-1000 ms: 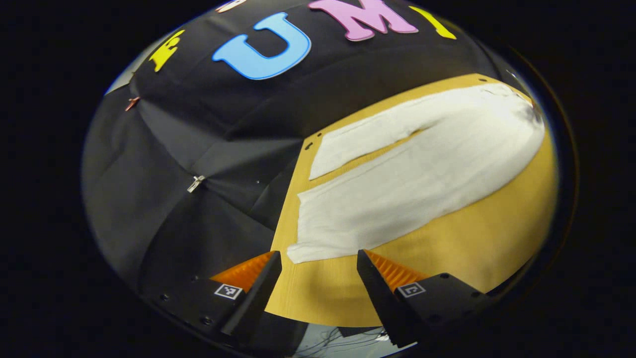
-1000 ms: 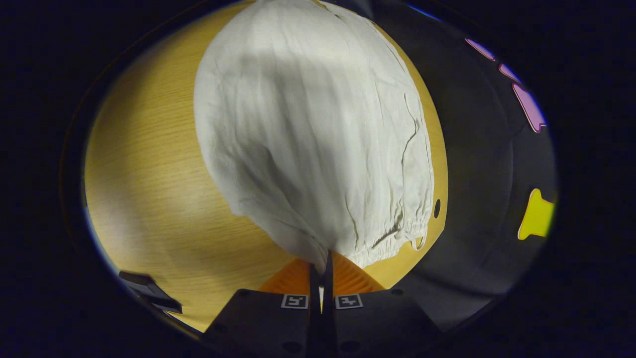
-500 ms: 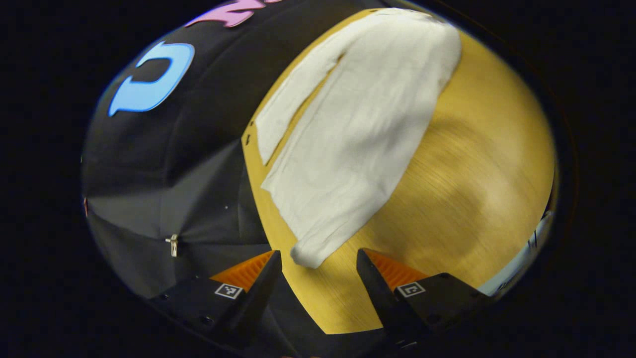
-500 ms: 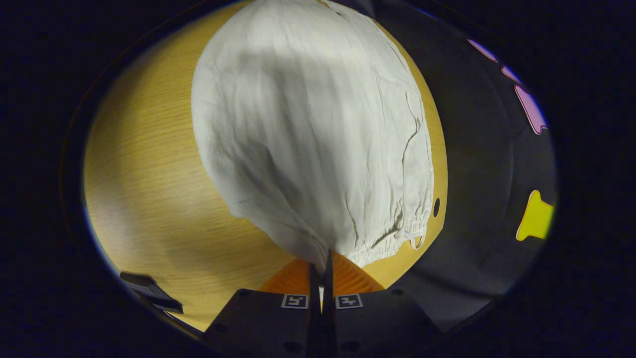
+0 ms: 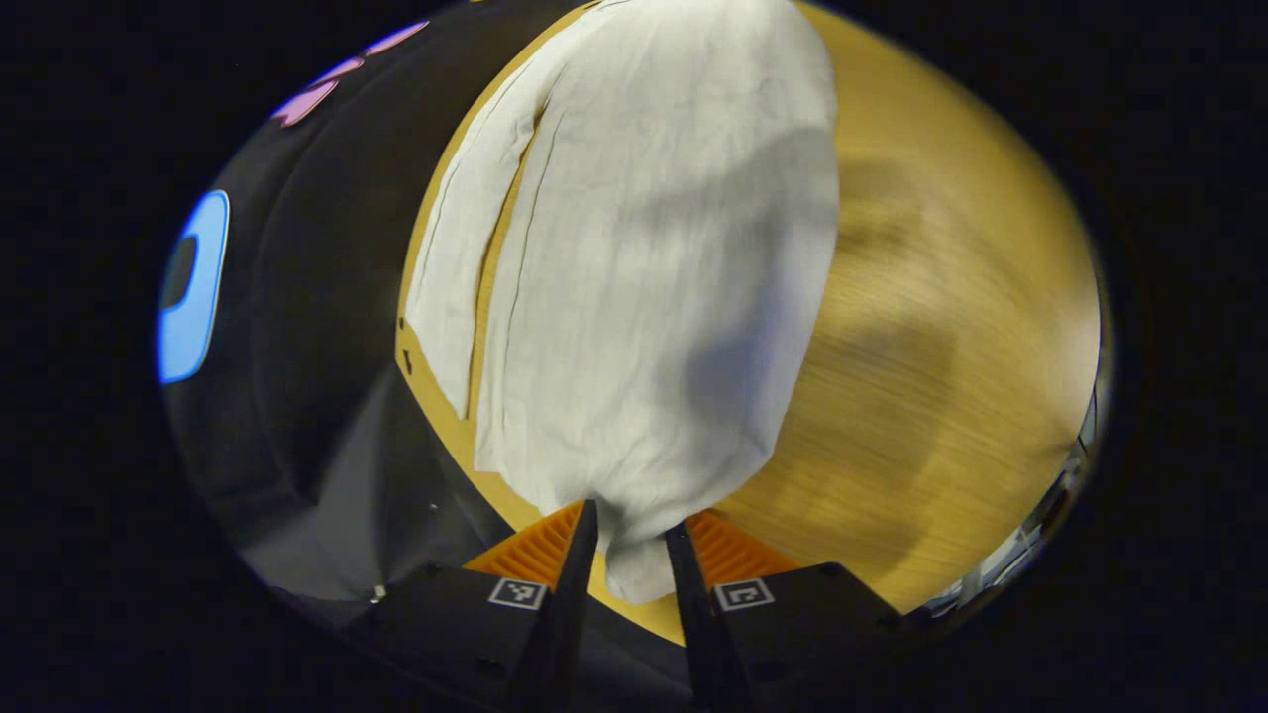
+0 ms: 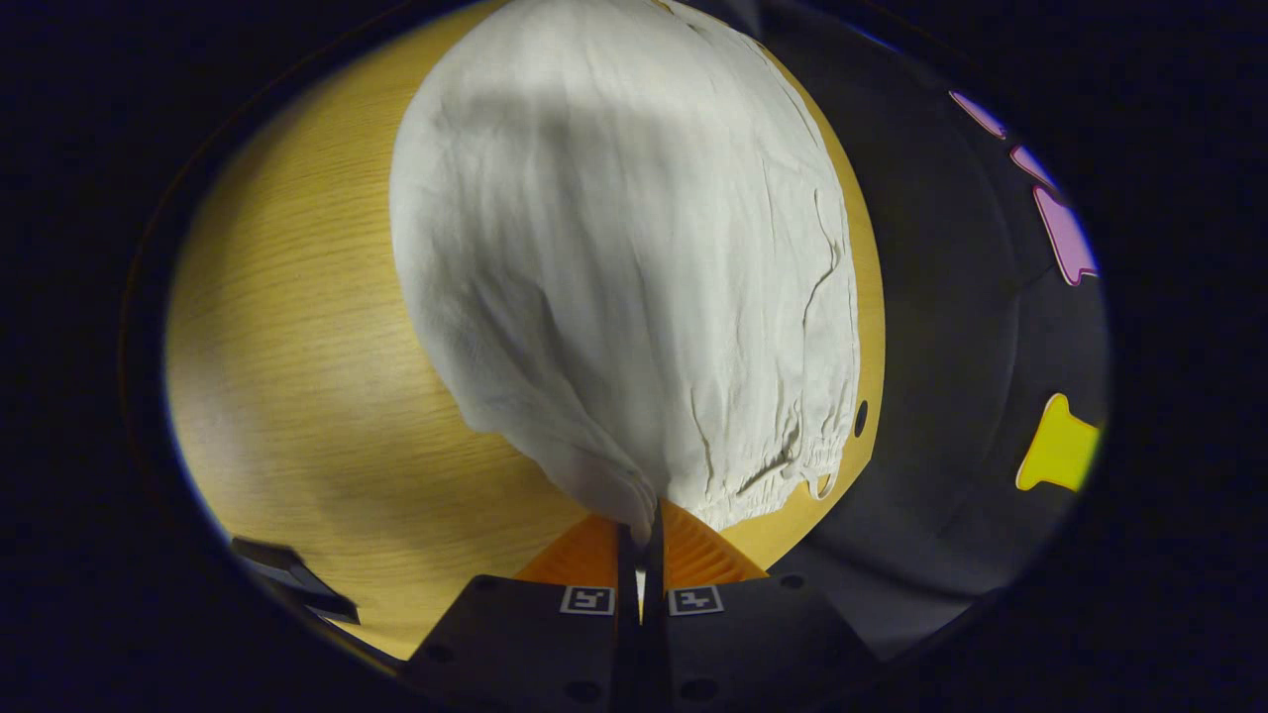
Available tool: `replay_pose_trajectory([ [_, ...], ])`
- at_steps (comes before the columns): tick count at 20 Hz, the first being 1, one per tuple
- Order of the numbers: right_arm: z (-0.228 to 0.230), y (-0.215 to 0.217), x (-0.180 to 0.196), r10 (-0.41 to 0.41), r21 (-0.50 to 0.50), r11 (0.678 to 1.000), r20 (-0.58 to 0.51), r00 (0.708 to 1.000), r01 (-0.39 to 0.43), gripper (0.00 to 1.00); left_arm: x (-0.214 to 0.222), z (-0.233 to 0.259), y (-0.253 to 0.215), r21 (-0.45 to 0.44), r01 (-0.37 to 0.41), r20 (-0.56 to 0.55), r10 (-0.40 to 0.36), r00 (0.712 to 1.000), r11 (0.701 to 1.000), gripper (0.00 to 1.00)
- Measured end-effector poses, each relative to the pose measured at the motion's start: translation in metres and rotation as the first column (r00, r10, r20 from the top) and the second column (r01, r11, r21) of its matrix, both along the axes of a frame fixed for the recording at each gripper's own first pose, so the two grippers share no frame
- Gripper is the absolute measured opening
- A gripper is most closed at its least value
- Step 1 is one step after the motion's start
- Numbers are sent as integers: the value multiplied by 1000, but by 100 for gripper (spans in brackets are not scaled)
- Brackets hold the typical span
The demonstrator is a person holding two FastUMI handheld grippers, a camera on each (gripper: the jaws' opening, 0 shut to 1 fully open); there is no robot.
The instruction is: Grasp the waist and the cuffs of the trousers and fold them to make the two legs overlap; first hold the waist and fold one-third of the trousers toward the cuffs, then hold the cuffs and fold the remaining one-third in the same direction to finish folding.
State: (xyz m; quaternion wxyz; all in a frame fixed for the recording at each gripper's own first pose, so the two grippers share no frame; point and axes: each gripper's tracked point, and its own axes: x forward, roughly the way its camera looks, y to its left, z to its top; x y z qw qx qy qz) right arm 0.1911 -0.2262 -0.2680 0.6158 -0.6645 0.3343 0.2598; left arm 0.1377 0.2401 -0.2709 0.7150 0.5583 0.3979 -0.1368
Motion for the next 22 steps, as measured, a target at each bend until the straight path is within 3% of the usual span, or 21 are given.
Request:
replay_pose_trajectory([
  [3,0,0,0,5,4,1000,5,1000,-5,5,-3,-5,0,-16,-10,-31,10,999,1000,26],
  [6,1,-1,1,3,11,1000,7,1000,-3,5,-3,-7,3,-27,-26,-25,25,999,999,12],
  [12,4,-3,3,-46,57,997,-2,999,46,5,-3,-5,-2,-64,-60,25,62,998,996,6],
  [15,16,-3,6,-80,109,991,37,996,76,5,-3,8,-4,-115,-88,82,98,992,989,5],
  [19,40,0,11,-126,167,980,98,987,108,5,4,31,-8,-121,-59,141,76,987,991,5],
  [22,66,11,17,-163,227,966,150,975,127,5,16,60,-11,-159,-70,213,104,971,985,5],
])
